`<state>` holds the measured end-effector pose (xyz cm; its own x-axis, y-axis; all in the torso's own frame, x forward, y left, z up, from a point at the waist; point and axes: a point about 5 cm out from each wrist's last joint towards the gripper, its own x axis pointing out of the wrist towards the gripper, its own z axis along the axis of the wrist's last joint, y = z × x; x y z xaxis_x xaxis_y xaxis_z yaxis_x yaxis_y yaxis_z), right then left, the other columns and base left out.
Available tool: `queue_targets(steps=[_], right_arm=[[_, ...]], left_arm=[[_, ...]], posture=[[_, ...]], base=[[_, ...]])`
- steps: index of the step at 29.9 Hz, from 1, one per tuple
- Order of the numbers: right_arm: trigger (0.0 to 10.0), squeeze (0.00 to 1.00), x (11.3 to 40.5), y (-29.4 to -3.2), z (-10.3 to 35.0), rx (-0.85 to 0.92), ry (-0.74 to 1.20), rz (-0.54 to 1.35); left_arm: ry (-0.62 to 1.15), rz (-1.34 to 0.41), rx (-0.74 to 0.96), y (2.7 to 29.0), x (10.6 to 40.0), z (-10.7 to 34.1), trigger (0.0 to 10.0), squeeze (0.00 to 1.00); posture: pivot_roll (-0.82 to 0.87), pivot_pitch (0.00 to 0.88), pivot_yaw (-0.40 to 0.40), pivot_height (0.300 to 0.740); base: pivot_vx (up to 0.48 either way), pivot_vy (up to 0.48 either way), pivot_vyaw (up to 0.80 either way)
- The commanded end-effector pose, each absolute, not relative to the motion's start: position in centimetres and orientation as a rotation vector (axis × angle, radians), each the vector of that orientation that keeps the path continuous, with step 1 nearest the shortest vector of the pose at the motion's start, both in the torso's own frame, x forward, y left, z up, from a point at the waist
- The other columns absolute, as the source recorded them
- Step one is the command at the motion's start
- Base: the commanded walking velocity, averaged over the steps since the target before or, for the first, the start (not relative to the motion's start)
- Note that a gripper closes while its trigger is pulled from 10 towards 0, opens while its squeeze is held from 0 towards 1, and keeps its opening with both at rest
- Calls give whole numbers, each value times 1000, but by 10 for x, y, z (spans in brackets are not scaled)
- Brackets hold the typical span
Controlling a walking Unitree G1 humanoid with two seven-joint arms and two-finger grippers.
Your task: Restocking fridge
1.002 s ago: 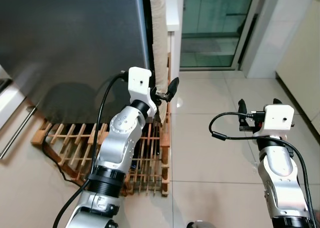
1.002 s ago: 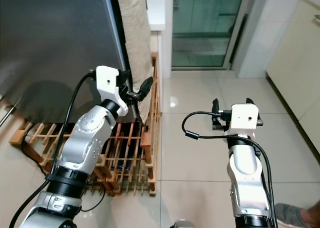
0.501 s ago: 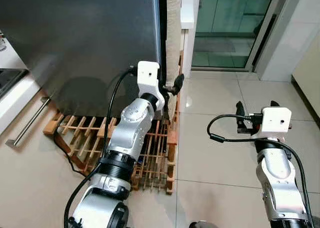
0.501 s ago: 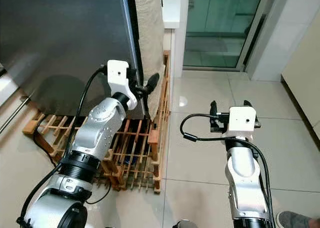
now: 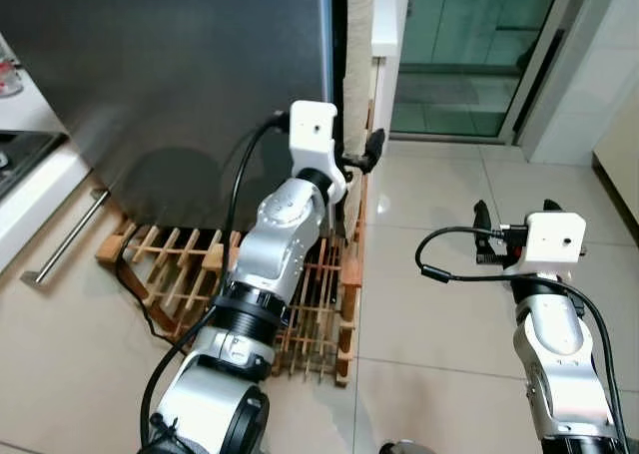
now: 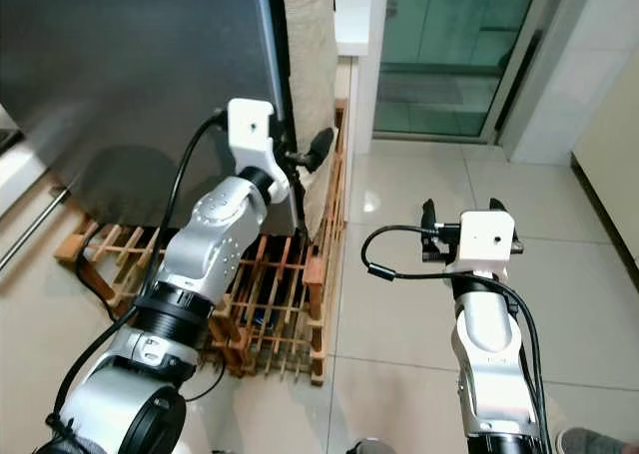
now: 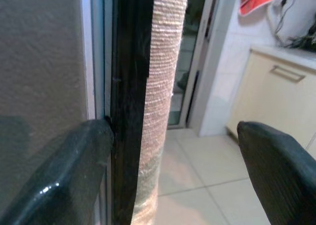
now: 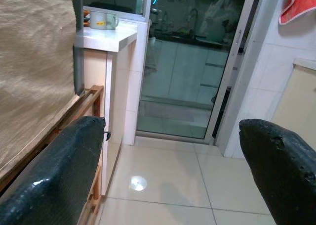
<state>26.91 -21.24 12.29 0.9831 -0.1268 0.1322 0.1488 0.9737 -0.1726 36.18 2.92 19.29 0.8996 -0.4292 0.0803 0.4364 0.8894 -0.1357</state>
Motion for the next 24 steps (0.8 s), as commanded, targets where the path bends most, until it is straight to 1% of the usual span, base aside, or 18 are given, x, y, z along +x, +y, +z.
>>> queue_targets(steps=[1,2,3,4,5,6,7,8,10,12,13,14,16,18,20,21,23,24], right_arm=[[10000,0,270,-212,126,-194,-125,-134],[10000,0,270,-212,126,-195,-127,-133],[10000,0,271,-212,127,-195,-128,-132],[10000,0,271,-212,127,-195,-128,-132],[10000,0,271,-211,127,-194,-128,-132],[10000,0,270,-211,127,-194,-128,-132],[10000,0,270,-211,127,-194,-128,-132],[10000,0,270,-211,127,-194,-128,-132],[10000,0,270,-211,126,-192,-127,-134],[10000,0,270,-211,126,-190,-126,-138],[10000,0,270,-211,126,-190,-126,-138],[10000,0,269,-211,126,-190,-125,-140],[10000,0,269,-212,125,-190,-124,-143],[10000,0,269,-212,125,-191,-124,-145],[10000,0,268,-212,126,-192,-125,-146],[10000,0,267,-214,126,-192,-127,-154],[10000,0,267,-214,126,-193,-128,-157],[10000,0,267,-214,126,-193,-129,-159]], left_arm=[[-78,-462,-154,15,363,206,10000,0],[-69,-513,-162,2,361,205,10000,0],[-61,-556,-171,-5,359,204,10000,0],[-61,-556,-171,-5,359,204,10000,0],[-53,-625,-189,-14,354,204,10000,0],[-59,-734,-213,-26,347,206,10000,0],[-59,-734,-213,-26,347,206,10000,0],[-70,-772,-218,-30,344,208,10000,0],[-91,-990,-317,-44,325,214,10000,0],[-122,-1138,-440,-51,311,223,10000,0],[-122,-1138,-440,-51,311,223,10000,0],[-130,-1168,-495,-51,308,228,10000,0],[-149,-1208,-532,-53,304,234,10000,0],[-173,-1224,-506,-54,302,236,10000,0],[-181,-1212,-491,-53,303,235,10000,0],[-196,-1144,-460,-44,311,234,10000,0],[-203,-1117,-445,-39,314,233,10000,0],[-211,-1096,-418,-31,316,233,10000,0]], posture=[[-180,0,69,740],[-183,0,69,740],[-183,0,69,740],[-183,0,69,740],[-183,0,69,740],[-186,0,72,740],[-186,0,72,740],[-186,0,72,740],[-191,0,82,740],[-195,0,86,740],[-195,0,86,740],[-197,0,88,740],[-197,0,88,740],[-205,0,92,740],[-206,0,93,740],[-207,0,97,740],[-207,0,97,740],[-207,0,101,740]], base=[[0,0,0],[0,0,0],[0,0,0],[0,0,0],[0,0,0],[0,0,0],[0,0,0],[0,0,0],[0,0,0],[0,0,0],[0,0,0],[0,0,0],[0,0,0],[0,0,0],[0,0,0],[0,0,0],[0,0,0],[0,0,0]])
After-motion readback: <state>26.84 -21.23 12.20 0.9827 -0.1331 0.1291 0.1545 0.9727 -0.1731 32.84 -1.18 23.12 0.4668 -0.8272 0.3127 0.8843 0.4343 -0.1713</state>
